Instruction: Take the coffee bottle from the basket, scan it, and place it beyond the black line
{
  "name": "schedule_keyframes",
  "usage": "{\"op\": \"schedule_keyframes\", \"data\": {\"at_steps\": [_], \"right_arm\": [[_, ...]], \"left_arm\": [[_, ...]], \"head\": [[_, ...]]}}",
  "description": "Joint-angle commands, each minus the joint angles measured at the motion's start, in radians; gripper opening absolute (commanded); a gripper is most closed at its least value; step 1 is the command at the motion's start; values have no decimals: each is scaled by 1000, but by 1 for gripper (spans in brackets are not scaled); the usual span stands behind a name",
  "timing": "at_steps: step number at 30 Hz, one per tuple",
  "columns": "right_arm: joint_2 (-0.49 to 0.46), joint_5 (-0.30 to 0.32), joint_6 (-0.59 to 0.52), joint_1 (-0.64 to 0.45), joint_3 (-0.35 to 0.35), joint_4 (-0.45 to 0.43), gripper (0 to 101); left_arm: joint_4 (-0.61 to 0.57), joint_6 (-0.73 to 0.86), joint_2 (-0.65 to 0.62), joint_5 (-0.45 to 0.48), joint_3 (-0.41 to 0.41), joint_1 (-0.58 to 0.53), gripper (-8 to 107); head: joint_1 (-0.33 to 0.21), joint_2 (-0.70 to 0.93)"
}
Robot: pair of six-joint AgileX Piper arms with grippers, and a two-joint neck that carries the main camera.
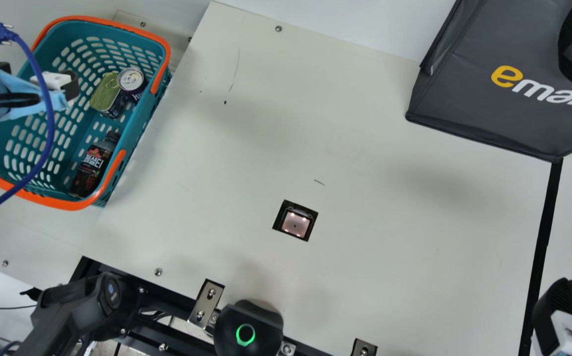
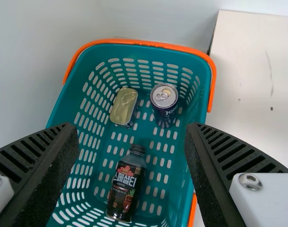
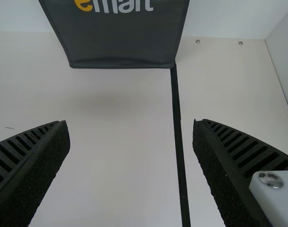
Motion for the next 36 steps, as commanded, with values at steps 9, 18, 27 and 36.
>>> {"op": "schedule_keyframes", "data": {"at_steps": [9, 18, 27, 36], "right_arm": [[0, -1, 0, 0, 0, 0, 91], [0, -1, 0, 0, 0, 0, 91], [0, -1, 0, 0, 0, 0, 91], [0, -1, 0, 0, 0, 0, 91]], "left_arm": [[-31, 72, 85, -61, 27, 26, 90], [-60, 160, 145, -98, 57, 59, 90], [-106, 258, 217, -154, 90, 84, 90], [-168, 377, 301, -216, 126, 107, 90]], "head": [[-26, 2], [-26, 2], [-26, 2], [-26, 2]]}}
